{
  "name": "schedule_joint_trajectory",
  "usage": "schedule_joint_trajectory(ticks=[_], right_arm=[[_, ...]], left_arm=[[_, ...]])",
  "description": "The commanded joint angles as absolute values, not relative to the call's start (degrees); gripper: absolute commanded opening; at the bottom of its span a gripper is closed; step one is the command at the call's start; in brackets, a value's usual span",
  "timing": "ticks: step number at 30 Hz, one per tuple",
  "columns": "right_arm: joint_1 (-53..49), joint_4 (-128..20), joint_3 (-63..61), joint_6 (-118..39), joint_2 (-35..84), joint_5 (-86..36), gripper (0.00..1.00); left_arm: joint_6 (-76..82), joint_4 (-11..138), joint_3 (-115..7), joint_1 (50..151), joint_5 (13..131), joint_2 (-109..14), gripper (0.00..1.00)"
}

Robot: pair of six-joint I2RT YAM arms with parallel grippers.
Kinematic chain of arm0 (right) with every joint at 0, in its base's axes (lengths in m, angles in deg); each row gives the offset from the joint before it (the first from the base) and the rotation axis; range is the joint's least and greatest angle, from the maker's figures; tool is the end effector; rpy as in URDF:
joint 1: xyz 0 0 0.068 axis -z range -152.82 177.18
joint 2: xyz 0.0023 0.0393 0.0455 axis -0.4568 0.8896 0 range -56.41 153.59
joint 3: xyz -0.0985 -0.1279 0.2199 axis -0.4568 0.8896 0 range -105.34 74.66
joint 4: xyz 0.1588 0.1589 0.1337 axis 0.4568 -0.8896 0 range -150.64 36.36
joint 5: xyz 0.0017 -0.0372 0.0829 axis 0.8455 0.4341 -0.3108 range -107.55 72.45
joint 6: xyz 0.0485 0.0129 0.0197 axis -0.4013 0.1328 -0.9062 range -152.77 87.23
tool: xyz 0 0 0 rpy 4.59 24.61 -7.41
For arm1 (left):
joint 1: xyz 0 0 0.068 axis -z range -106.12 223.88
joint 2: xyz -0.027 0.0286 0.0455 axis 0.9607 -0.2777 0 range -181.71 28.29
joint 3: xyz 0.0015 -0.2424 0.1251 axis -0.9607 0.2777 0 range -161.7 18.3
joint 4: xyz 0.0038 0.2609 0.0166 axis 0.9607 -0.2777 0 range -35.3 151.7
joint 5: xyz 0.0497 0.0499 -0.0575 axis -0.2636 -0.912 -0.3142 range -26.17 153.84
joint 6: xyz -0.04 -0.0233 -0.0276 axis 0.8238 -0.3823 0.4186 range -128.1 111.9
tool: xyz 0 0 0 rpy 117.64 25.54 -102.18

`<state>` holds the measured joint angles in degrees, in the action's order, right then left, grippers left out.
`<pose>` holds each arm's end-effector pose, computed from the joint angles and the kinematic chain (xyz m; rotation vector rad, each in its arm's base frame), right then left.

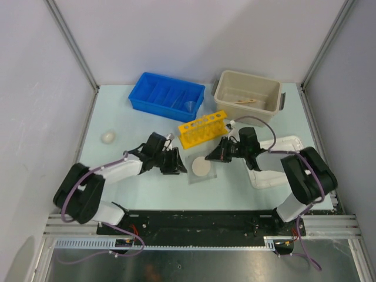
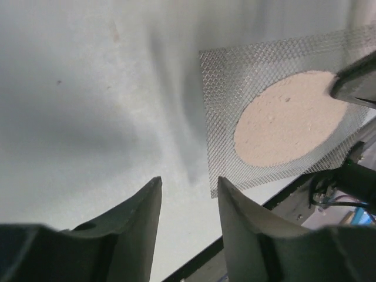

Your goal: Organize the chemistry lab equipment

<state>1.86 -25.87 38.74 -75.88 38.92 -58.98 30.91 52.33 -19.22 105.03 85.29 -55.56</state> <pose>0.2669 0.1525 0.1432 -0.1232 2.3257 1.4280 0.2198 -0.1480 0.1517 -0.0277 2.7246 -0.9042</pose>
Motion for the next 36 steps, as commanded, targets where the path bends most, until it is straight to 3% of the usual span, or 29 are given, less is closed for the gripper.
schedule_joint_trajectory(ticks=[1, 4, 6, 10, 14, 22, 36], right_arm=[[5.1, -28.6, 38.8, -77.2, 29.1, -60.6, 0.0], [8.7, -33.6, 38.4, -77.0, 20.8, -60.8, 0.0], [11.8, -37.3, 37.8, -76.5, 15.4, -60.2, 0.0], [18.5, -40.8, 35.5, -76.6, 7.1, -56.7, 0.0], [24.5, -40.7, 30.6, -77.0, 6.5, -51.5, 0.0], [31.7, -32.1, 15.5, -82.8, 23.2, -47.2, 0.01], [34.4, -31.1, 1.9, -89.5, 43.9, -35.2, 0.1]], left_arm=[[30.2, 52.7, -20.7, 105.0, 89.4, -45.6, 0.62], [28.6, 52.4, -22.1, 104.9, 92.8, -40.5, 0.92], [27.4, 51.7, -22.8, 104.5, 94.0, -37.5, 0.98], [24.4, 49.3, -23.8, 102.9, 93.1, -31.2, 0.99], [22.0, 46.9, -23.1, 98.8, 89.0, -25.3, 1.0], [16.9, 41.0, -18.5, 82.6, 84.6, -16.9, 0.99], [15.1, 39.5, -18.3, 81.3, 85.2, -15.7, 0.99]])
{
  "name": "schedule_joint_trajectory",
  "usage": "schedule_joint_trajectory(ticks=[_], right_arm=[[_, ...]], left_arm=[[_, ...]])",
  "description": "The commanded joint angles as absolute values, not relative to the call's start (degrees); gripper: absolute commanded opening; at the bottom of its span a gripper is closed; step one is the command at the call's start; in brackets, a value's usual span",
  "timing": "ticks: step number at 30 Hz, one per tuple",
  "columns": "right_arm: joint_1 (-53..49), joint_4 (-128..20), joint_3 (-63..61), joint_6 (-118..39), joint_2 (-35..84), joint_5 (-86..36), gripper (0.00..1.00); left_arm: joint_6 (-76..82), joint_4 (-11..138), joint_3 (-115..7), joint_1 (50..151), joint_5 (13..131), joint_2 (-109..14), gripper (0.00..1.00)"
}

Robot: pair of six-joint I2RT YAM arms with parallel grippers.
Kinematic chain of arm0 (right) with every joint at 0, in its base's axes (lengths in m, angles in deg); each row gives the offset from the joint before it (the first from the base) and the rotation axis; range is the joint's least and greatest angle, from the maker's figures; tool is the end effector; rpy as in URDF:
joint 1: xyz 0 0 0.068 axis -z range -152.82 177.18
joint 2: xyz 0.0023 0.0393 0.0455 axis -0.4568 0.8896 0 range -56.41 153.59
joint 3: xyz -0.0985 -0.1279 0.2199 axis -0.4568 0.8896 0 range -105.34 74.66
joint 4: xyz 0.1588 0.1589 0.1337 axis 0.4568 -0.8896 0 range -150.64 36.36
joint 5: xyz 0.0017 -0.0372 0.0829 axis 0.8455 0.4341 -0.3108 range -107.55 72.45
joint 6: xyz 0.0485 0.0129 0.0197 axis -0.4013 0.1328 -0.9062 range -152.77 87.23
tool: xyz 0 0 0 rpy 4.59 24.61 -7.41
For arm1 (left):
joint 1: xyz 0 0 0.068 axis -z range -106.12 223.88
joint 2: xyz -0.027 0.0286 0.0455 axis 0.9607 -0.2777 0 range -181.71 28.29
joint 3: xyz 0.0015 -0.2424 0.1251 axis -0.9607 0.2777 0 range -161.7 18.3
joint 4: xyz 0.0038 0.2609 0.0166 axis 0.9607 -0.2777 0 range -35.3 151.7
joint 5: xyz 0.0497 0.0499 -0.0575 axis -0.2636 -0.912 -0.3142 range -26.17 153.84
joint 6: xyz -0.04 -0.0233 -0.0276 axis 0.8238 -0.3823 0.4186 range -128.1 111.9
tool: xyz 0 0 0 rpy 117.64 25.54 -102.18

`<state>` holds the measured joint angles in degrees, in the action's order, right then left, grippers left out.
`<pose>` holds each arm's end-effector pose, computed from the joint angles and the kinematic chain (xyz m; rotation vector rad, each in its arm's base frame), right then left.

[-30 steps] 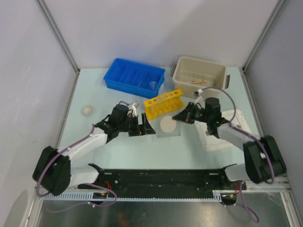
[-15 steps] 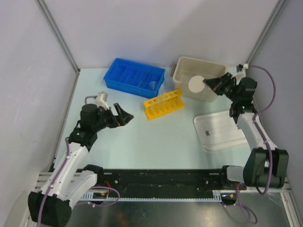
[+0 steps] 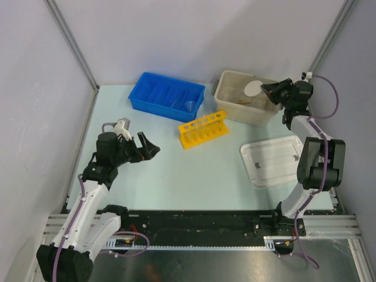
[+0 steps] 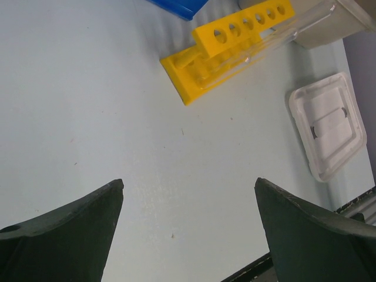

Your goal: Organize the chemistry lab equipment

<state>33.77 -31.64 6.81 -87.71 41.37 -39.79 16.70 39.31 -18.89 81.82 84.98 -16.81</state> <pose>0.4027 -0.0328 0.2901 0.6445 1.6743 0.9474 0.1737 -0.0371 0.2722 -0.0866 2.1428 -0.7268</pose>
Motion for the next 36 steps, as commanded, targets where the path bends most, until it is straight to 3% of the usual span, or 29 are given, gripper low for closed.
schedule_joint_trajectory(ticks=[1, 9, 17, 27, 36], right_arm=[[34.5, -31.9, 1.0, -89.5, 44.9, -35.1, 0.13], [36.0, -42.7, -4.4, -84.4, 46.4, -34.4, 0.46], [35.8, -56.2, -5.3, -72.9, 37.4, -34.2, 0.61], [20.2, -79.9, -3.5, -53.8, 22.8, -25.3, 0.97], [5.5, -82.8, 8.5, -51.9, 7.5, -24.5, 0.99]], left_arm=[[15.1, 39.5, -18.3, 81.3, 85.1, -15.9, 1.0], [15.4, 39.4, -18.1, 81.3, 84.6, -17.8, 0.99], [16.2, 38.3, -18.2, 81.3, 80.2, -18.9, 0.96], [19.6, 32.6, -26.2, 80.2, 59.5, -24.7, 0.95], [20.0, 31.3, -41.9, 66.1, 51.5, -43.7, 0.94]])
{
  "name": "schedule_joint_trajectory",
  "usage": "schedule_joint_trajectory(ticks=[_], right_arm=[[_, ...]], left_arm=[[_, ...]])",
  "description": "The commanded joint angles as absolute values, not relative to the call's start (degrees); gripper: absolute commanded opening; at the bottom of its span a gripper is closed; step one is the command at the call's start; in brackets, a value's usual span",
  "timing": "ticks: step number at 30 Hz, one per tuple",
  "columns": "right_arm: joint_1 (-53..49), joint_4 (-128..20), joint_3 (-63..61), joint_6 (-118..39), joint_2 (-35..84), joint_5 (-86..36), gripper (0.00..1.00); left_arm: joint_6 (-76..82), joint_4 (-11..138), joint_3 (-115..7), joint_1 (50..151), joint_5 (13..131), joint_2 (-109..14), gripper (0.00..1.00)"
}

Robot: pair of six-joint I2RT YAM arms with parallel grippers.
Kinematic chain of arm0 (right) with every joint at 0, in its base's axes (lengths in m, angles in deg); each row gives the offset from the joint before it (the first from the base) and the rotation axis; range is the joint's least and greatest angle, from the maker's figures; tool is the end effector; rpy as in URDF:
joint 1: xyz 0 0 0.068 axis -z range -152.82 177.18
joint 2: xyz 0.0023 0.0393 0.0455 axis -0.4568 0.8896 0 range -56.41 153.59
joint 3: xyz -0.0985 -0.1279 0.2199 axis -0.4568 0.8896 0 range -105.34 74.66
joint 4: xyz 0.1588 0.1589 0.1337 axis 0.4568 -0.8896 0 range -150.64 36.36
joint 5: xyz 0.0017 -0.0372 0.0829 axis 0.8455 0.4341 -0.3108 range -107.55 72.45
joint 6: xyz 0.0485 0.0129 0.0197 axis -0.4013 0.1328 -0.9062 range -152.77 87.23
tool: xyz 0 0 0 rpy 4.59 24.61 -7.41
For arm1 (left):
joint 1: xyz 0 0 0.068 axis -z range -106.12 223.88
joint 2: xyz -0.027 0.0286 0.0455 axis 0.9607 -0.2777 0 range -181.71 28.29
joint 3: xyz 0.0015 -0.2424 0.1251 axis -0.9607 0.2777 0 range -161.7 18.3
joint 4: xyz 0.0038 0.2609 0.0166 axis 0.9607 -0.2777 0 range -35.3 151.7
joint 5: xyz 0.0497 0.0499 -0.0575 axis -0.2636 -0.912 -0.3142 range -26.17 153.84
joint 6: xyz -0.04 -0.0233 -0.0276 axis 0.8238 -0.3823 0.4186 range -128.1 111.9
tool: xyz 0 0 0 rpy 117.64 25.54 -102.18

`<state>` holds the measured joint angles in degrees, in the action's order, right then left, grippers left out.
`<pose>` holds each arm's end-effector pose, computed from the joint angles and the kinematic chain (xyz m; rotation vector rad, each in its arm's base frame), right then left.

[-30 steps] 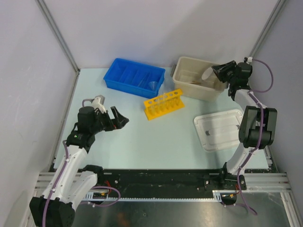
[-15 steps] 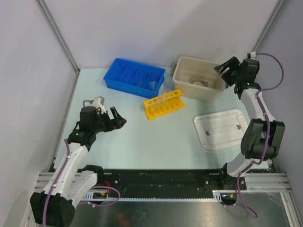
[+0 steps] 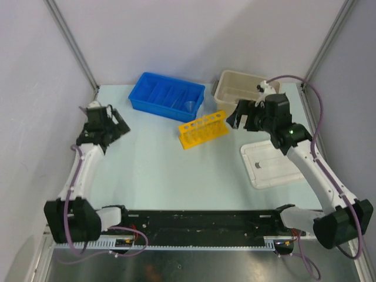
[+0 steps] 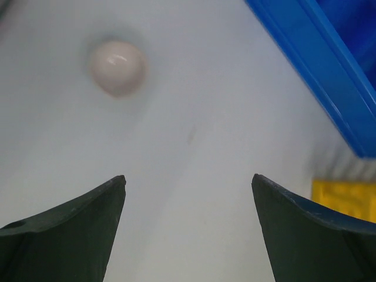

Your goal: Organize the chemistry lab equipment

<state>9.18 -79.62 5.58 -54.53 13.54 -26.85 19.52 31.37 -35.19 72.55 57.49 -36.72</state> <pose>0.2575 0.0899 0.3685 -0.0358 2.0857 0.5947 0.2419 0.0096 0.2897 -0.6293 2.2102 -0.1094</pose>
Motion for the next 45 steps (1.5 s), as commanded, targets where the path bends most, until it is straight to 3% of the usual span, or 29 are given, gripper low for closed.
schedule_joint_trajectory(ticks=[1, 7, 13, 30, 33, 41, 45], right_arm=[[4.3, -82.8, 9.5, -52.0, 5.7, -24.1, 0.99], [1.3, -80.0, 15.5, -54.4, -3.5, -25.3, 0.99], [0.7, -77.4, 18.5, -55.2, -5.4, -25.7, 0.99], [0.8, -76.2, 18.6, -55.2, -4.2, -25.4, 0.99], [0.7, -76.3, 18.6, -55.6, -4.1, -25.2, 0.99], [1.1, -77.6, 18.9, -58.3, -3.8, -24.8, 0.99], [1.2, -77.1, 19.7, -60.0, -4.3, -26.3, 0.99]], left_arm=[[19.2, 31.3, -43.8, 64.5, 51.4, -46.2, 0.93], [15.7, 31.3, -52.8, 57.5, 53.7, -60.7, 0.8], [16.4, 31.4, -57.1, 52.9, 58.2, -70.6, 0.69], [17.6, 31.6, -60.7, 50.3, 64.8, -84.5, 0.49], [17.6, 31.8, -60.6, 50.4, 66.4, -85.1, 0.42], [17.3, 31.7, -59.0, 50.3, 70.8, -82.1, 0.04], [17.0, 32.2, -56.8, 50.6, 75.2, -77.5, 0.0]])
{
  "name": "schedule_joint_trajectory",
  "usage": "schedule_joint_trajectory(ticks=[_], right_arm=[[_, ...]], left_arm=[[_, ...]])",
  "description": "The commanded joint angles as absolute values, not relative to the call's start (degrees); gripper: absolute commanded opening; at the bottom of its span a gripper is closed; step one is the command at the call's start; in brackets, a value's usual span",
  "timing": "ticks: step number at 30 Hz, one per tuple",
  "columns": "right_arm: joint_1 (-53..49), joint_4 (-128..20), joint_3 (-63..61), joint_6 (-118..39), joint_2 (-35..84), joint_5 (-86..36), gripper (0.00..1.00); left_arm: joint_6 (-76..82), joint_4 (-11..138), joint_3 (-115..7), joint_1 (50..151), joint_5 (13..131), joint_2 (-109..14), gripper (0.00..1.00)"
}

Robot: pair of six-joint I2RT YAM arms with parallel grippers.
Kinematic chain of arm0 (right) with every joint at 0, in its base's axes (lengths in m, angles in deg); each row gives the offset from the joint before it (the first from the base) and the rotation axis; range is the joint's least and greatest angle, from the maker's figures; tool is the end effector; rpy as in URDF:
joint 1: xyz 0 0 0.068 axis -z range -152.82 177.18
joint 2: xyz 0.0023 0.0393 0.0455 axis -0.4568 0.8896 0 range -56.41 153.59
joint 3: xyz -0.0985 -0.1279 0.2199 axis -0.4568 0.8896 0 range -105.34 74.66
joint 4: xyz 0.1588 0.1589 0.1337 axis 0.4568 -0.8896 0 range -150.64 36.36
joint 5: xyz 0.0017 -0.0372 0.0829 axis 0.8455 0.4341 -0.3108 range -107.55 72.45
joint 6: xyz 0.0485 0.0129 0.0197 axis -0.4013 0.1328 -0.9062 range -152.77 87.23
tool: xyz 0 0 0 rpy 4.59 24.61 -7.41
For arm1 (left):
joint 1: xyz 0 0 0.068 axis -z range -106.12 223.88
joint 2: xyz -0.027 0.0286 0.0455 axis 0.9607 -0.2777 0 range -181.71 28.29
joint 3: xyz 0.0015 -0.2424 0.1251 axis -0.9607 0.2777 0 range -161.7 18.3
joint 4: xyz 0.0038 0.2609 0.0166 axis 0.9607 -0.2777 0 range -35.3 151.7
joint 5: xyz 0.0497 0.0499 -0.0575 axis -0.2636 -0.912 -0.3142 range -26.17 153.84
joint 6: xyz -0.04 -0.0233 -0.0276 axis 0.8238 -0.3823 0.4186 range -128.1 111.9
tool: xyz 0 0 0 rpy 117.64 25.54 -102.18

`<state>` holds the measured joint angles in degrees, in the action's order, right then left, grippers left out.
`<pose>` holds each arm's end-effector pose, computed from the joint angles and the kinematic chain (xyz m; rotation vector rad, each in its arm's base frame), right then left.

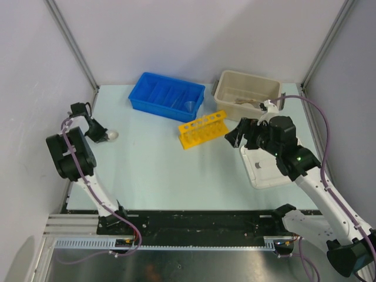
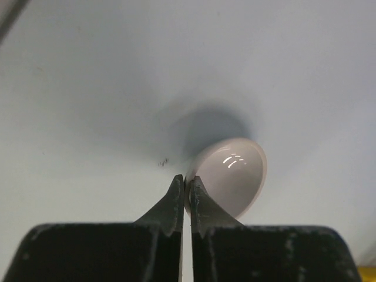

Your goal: Organize the chemistry lab equipment

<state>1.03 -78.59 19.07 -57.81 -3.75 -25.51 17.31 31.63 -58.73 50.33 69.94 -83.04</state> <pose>0.1797 0.0939 0.3549 -0.1144 2.0187 0.7150 0.3678 0.1562 0.1723 -1.0857 2.4635 -0.1534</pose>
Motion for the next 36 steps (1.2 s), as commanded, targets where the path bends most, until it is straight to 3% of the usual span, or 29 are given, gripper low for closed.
schedule_joint_trajectory(ticks=[1, 7, 13, 25, 36], right_arm=[[1.2, -76.9, 20.0, -60.3, -4.4, -26.9, 0.99], [0.8, -75.5, 21.6, -61.6, -5.1, -29.7, 0.99], [-1.1, -73.9, 22.7, -64.1, -5.0, -31.7, 0.93], [-19.5, -68.9, 24.4, -71.4, 0.4, -18.9, 0.85], [-27.0, -50.6, 25.3, -79.8, 17.0, -18.8, 0.63]], left_arm=[[16.8, 32.3, -56.2, 50.8, 76.5, -76.1, 0.0], [15.4, 32.9, -50.8, 54.4, 81.8, -67.1, 0.0], [14.3, 33.4, -43.5, 63.9, 84.4, -56.1, 0.0], [11.2, 36.5, -32.9, 89.5, 90.4, -38.1, 0.0], [9.5, 41.1, -27.2, 94.1, 98.2, -35.8, 0.0]])
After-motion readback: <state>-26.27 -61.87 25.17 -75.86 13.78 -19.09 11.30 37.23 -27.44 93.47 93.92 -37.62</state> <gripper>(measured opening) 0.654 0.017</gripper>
